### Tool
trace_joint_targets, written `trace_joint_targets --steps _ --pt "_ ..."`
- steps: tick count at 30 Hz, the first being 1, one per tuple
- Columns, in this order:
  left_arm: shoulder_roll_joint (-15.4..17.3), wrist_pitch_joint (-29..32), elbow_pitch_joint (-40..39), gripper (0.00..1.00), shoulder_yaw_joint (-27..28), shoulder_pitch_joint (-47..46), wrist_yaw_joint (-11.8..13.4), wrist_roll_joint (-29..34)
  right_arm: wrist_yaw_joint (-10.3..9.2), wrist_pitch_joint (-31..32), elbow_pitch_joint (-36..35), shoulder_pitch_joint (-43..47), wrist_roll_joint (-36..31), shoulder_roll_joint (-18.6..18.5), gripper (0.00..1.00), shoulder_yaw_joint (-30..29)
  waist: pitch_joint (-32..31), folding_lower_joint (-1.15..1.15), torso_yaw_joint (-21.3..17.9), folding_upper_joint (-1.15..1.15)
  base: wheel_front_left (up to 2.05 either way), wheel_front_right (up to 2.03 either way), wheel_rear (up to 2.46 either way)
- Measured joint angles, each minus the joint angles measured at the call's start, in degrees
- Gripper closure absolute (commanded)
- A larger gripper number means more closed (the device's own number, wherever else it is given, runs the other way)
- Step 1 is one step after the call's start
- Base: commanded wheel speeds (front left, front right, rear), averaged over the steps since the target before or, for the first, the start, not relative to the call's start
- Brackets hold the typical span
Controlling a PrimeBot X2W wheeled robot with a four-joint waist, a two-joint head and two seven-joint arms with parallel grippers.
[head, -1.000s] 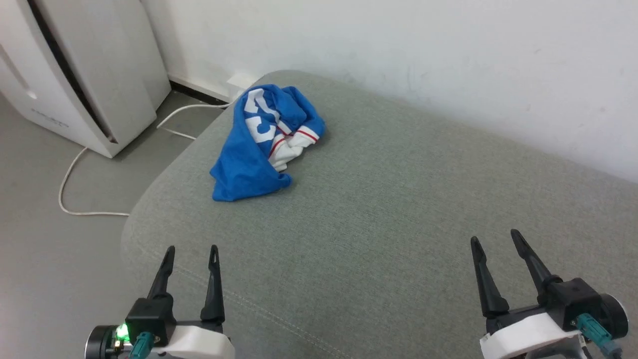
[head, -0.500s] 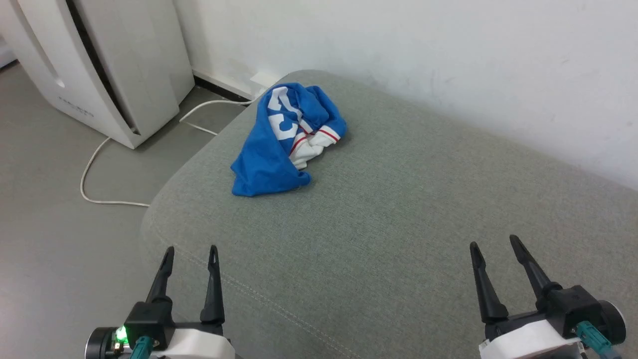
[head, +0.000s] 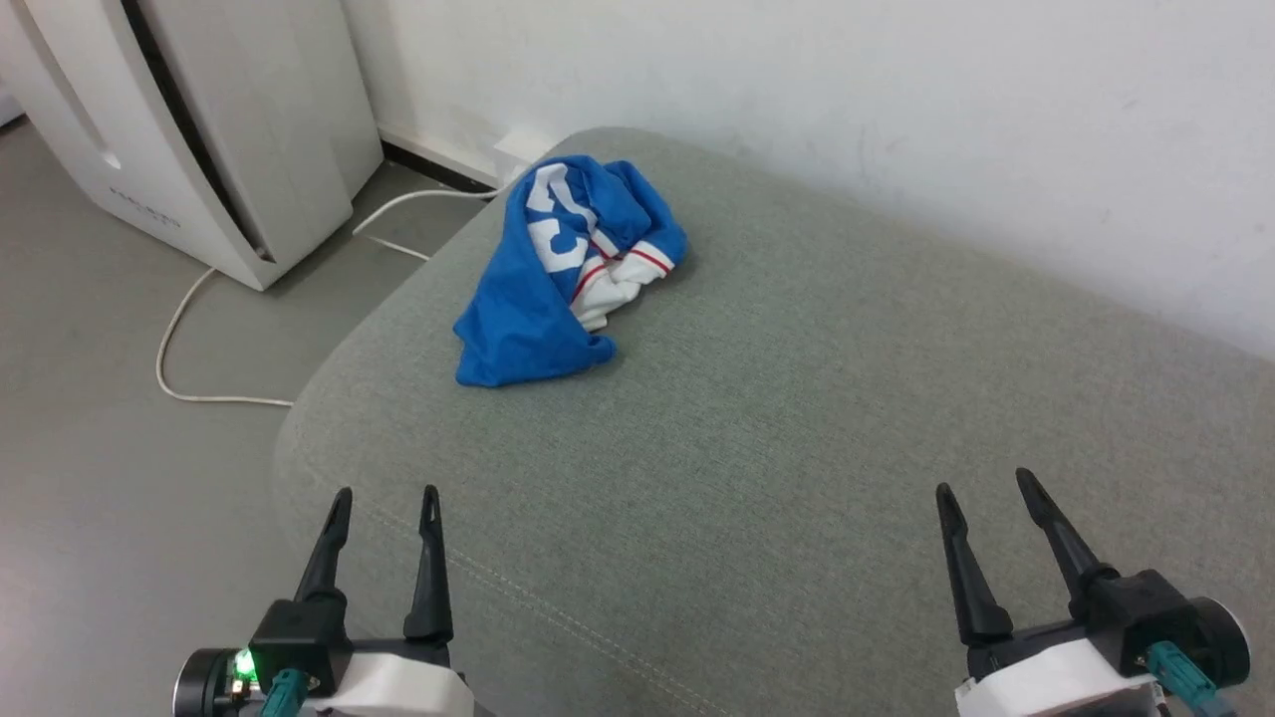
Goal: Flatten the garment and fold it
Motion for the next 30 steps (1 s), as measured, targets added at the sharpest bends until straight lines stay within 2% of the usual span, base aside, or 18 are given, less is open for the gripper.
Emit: trace_joint_targets --steps 4,7,10,13,17,19,25,30 --pt "0.23 -0.01 -0.09 0.00 0.16 -1.77 -0.59 -0.02 0.00 0.00 -0.48 -0.35 -1.82 0.02 0.00 -0.03 1.76 0.00 -0.96 0.00 0.00 0.00 0.00" --pt "1.00 -0.04 2.16 0.00 -0.57 -5.86 -2.57 0.00 -0.01 0.00 -1.19 -1.32 -3.79 0.03 0.00 0.00 3.86 0.01 -1.91 0.00 0.00 0.00 0.00" --pt "2.03 -0.04 5.43 0.00 -1.27 -12.06 -4.49 0.01 0.00 -0.01 -2.66 -2.57 -5.56 0.07 0.00 0.13 6.48 0.01 -3.06 0.00 0.00 0.00 0.00" --pt "4.38 1.58 8.82 0.00 -1.26 -19.97 -5.91 -0.04 0.00 -0.01 -4.14 -3.94 -5.73 0.08 0.00 0.24 9.37 0.02 -4.48 0.00 0.00 0.00 0.00" --pt "8.23 9.01 14.80 0.00 -0.67 -30.61 -7.58 -1.25 0.00 -0.01 -6.59 -6.12 -6.95 0.10 0.00 0.75 13.37 0.02 -6.90 0.00 0.00 0.00 0.00" --pt "10.95 14.66 18.27 0.00 -0.64 -35.27 -8.37 -1.70 0.00 -0.01 -7.67 -7.17 -7.32 0.09 0.00 1.11 15.38 0.03 -8.31 0.00 0.00 0.00 0.00" --pt "18.05 28.13 28.05 0.00 -0.10 -48.07 -9.22 -5.33 -0.01 -0.01 -10.49 -9.32 -7.70 -0.11 0.00 1.41 21.62 0.02 -12.65 0.00 0.00 0.00 0.00" --pt "23.38 37.27 36.78 0.00 -1.66 -54.67 -9.39 -9.96 0.00 -0.01 -11.03 -10.90 -7.71 -0.34 0.00 1.53 26.44 0.02 -16.46 0.00 0.00 0.00 0.00"
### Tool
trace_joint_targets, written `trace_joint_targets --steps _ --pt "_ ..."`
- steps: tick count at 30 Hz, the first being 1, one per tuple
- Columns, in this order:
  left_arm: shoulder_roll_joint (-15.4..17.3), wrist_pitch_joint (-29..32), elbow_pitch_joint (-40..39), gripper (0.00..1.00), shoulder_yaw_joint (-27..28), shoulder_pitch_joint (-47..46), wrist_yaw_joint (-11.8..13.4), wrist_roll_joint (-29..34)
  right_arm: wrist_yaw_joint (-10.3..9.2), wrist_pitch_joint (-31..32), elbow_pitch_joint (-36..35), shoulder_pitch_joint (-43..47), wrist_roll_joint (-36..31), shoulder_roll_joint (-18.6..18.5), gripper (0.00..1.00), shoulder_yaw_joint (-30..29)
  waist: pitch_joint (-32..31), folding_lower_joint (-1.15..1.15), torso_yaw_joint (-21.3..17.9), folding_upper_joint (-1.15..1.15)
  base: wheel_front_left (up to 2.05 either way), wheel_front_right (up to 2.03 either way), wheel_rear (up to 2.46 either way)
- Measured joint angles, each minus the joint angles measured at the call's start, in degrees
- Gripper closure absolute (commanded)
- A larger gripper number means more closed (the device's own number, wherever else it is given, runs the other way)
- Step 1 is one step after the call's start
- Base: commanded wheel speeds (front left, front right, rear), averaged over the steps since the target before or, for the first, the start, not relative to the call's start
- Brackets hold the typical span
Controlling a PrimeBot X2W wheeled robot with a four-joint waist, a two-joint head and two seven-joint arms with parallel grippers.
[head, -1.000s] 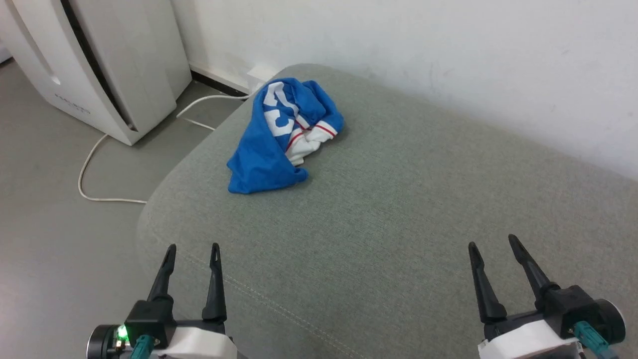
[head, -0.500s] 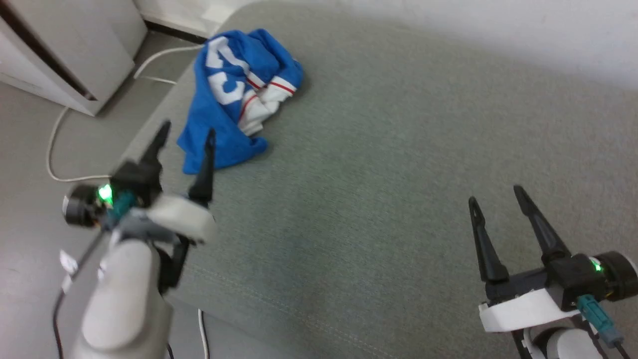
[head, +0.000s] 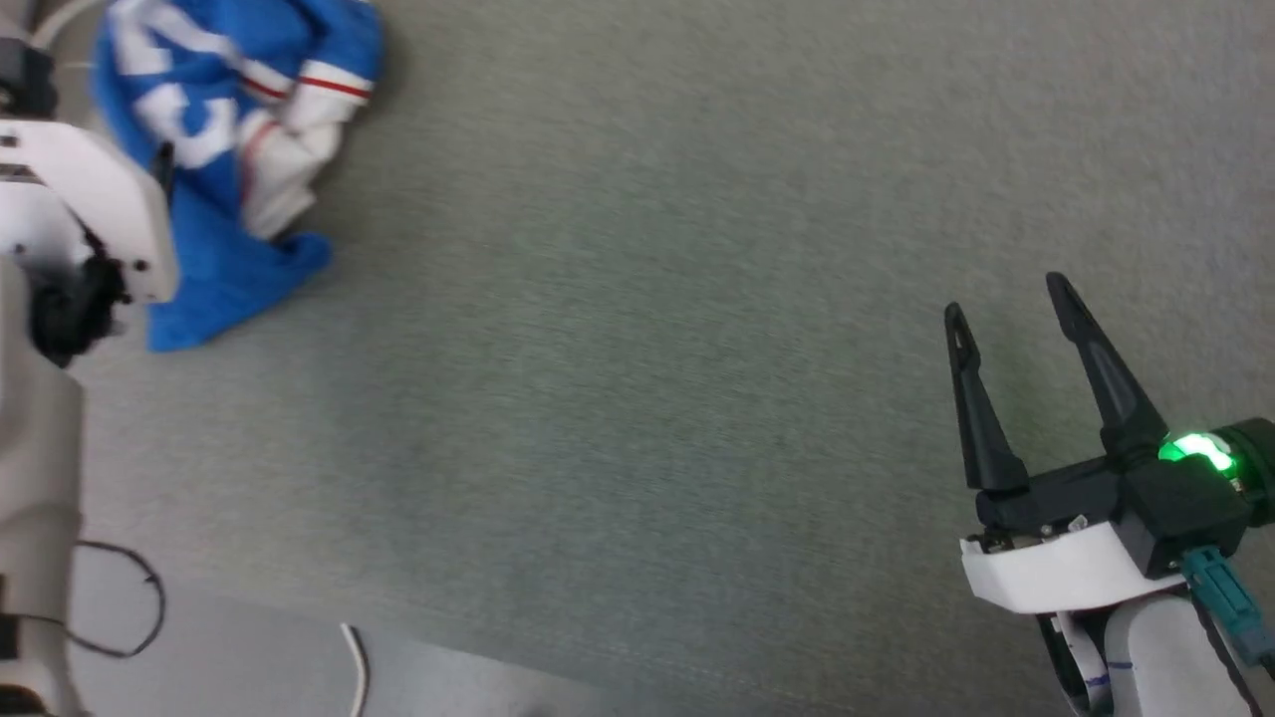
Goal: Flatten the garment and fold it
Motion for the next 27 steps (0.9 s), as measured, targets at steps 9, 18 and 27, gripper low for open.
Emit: trace_joint_targets --steps 9,18,27 --pt "6.97 13.93 10.04 0.00 -3.47 -2.02 -0.02 -12.29 0.00 0.00 0.05 -0.92 0.10 0.01 0.00 -0.75 5.94 -0.01 -6.93 0.00 0.00 0.00 0.00" --pt "10.24 14.23 10.99 1.00 -3.11 -2.24 -0.02 -18.84 0.00 0.00 2.25 -0.90 0.11 0.11 0.00 -1.18 6.52 -0.03 -10.10 0.01 0.00 0.00 0.00" --pt "12.01 -6.95 10.77 1.00 -4.21 -2.76 2.33 -12.87 0.00 0.00 4.78 -0.20 0.32 0.31 0.00 -1.89 -0.02 -0.02 -9.98 0.01 0.00 0.00 0.00"
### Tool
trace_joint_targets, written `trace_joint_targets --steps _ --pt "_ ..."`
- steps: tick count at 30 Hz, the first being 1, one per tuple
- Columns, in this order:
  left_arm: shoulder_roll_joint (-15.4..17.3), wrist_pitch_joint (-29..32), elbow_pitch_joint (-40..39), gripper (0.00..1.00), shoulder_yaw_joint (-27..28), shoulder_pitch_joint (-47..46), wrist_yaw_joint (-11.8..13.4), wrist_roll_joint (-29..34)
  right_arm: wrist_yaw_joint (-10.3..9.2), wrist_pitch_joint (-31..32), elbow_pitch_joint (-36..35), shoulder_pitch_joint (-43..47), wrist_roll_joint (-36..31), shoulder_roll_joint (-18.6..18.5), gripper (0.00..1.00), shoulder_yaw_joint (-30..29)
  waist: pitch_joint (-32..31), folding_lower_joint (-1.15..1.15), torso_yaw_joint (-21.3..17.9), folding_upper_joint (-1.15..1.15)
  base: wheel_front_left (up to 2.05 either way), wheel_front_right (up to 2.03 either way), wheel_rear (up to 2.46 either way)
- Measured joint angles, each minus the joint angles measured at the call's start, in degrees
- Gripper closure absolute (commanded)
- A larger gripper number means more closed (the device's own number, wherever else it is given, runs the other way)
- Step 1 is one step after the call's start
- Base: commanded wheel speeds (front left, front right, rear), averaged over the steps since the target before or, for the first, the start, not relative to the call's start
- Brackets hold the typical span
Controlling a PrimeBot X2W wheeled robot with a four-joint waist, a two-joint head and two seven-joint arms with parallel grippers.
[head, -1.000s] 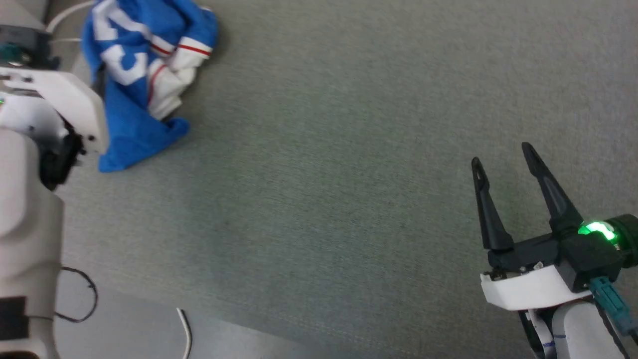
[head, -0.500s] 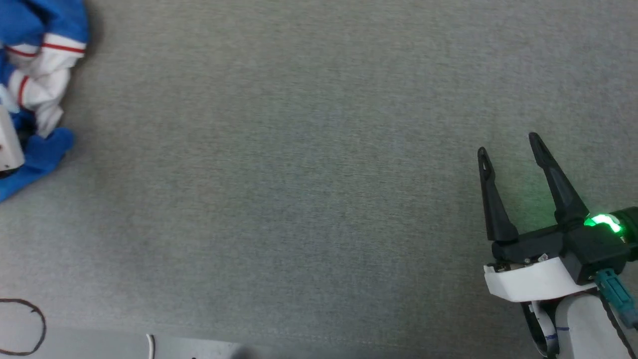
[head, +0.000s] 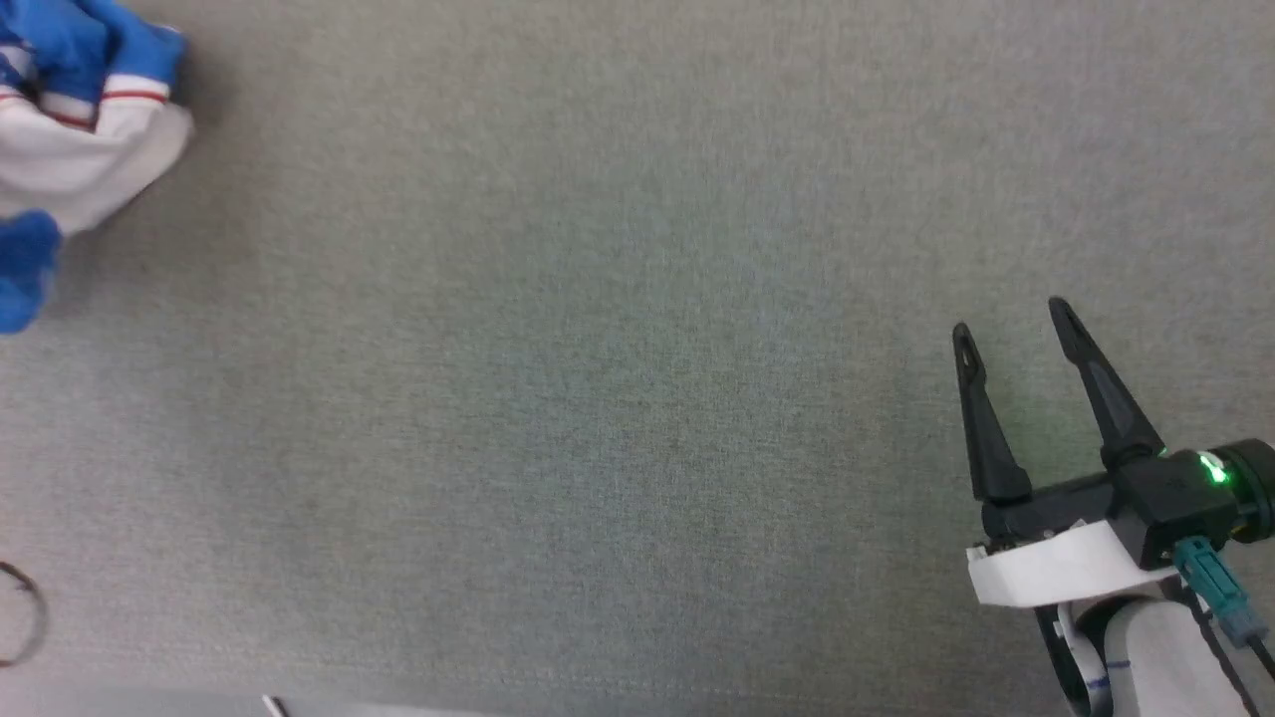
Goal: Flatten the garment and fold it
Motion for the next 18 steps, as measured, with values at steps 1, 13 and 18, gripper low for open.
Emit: trace_joint_targets --steps 1,13,18 --pt "0.44 -2.72 -0.44 1.00 -0.32 -0.46 0.54 1.07 -0.01 0.00 0.19 0.32 0.14 0.00 0.00 -0.16 -0.99 0.00 0.04 0.00 0.00 0.00 0.00" --pt "-4.58 -20.33 -12.71 1.00 -8.89 -5.36 -0.58 8.01 0.00 0.00 1.52 3.13 3.28 0.04 0.00 -2.58 -12.62 -0.02 -1.39 0.00 0.00 0.00 0.00" --pt "-10.22 -22.52 -20.26 1.00 -11.27 -5.13 -0.76 7.80 -0.01 0.00 1.34 3.70 3.82 0.02 0.00 -3.23 -15.69 -0.02 -3.73 0.00 0.00 0.00 0.00"
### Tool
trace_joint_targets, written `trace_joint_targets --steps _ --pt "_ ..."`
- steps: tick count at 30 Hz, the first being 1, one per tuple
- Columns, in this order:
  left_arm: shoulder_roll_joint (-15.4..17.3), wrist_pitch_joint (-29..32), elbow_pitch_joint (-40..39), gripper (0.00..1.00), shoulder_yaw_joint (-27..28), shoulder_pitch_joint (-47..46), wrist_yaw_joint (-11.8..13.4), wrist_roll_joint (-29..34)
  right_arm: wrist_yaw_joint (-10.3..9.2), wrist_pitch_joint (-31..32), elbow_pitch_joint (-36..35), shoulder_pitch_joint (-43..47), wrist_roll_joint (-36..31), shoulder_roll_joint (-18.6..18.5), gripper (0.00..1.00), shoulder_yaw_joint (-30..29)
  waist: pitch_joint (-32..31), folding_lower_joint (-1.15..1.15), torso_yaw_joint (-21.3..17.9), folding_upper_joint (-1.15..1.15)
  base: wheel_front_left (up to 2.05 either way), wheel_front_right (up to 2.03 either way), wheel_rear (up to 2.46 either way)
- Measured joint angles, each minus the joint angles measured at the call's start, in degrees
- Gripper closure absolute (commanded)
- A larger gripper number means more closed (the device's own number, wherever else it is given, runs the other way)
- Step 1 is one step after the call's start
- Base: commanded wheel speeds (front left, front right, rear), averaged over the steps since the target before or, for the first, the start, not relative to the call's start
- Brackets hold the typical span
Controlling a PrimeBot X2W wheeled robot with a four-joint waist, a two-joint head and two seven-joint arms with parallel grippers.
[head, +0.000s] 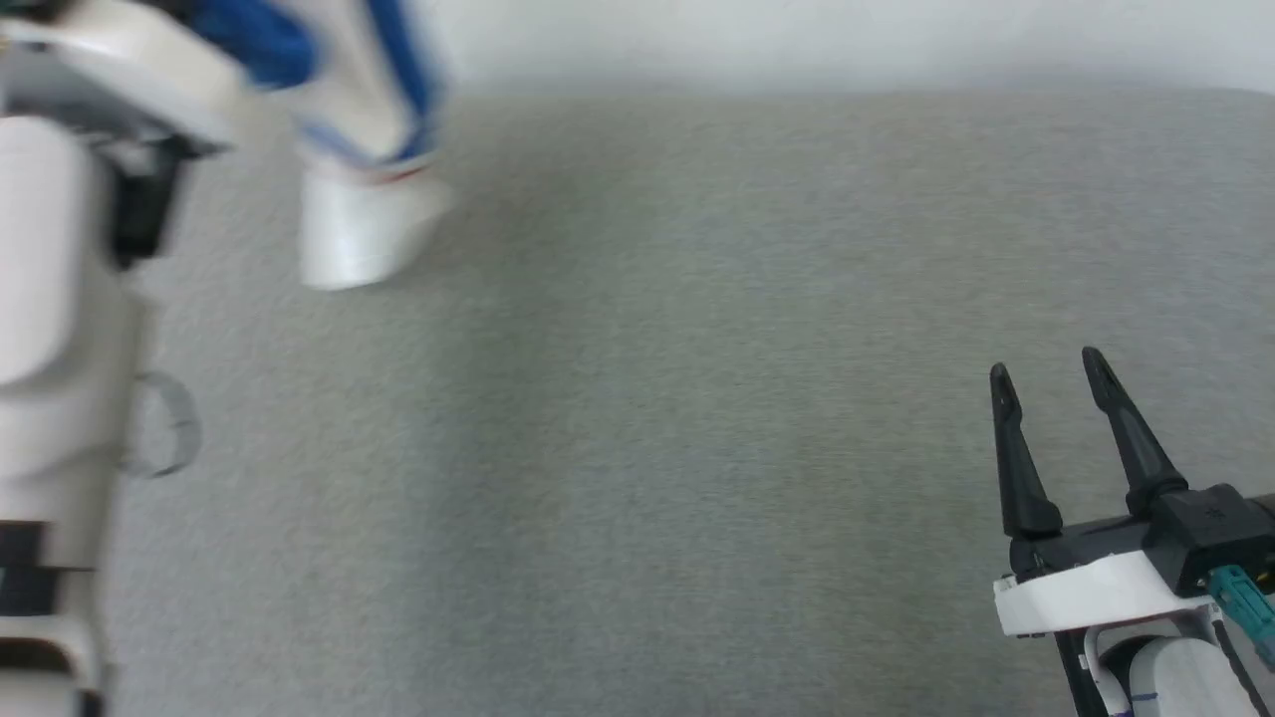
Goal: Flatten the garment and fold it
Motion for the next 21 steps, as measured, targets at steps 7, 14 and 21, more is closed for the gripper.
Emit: trace_joint_targets --steps 7,14,21 --pt "-7.93 -1.83 -8.92 1.00 -4.76 1.52 0.25 -0.57 0.00 0.00 -0.05 0.29 0.48 0.00 0.00 -0.35 -1.84 0.01 -4.78 0.00 0.00 0.00 0.00" --pt "-10.35 5.41 -6.69 1.00 -15.02 16.01 -0.56 -1.07 0.00 0.00 -0.07 0.43 1.04 0.00 0.00 -0.36 -2.24 0.02 -8.68 0.00 0.00 0.00 0.00" --pt "-11.01 13.08 1.30 0.00 -24.23 29.55 -1.48 -3.65 0.01 0.00 0.85 0.68 1.08 0.00 0.00 -0.33 -1.58 0.02 -9.07 0.00 0.00 0.00 0.00"
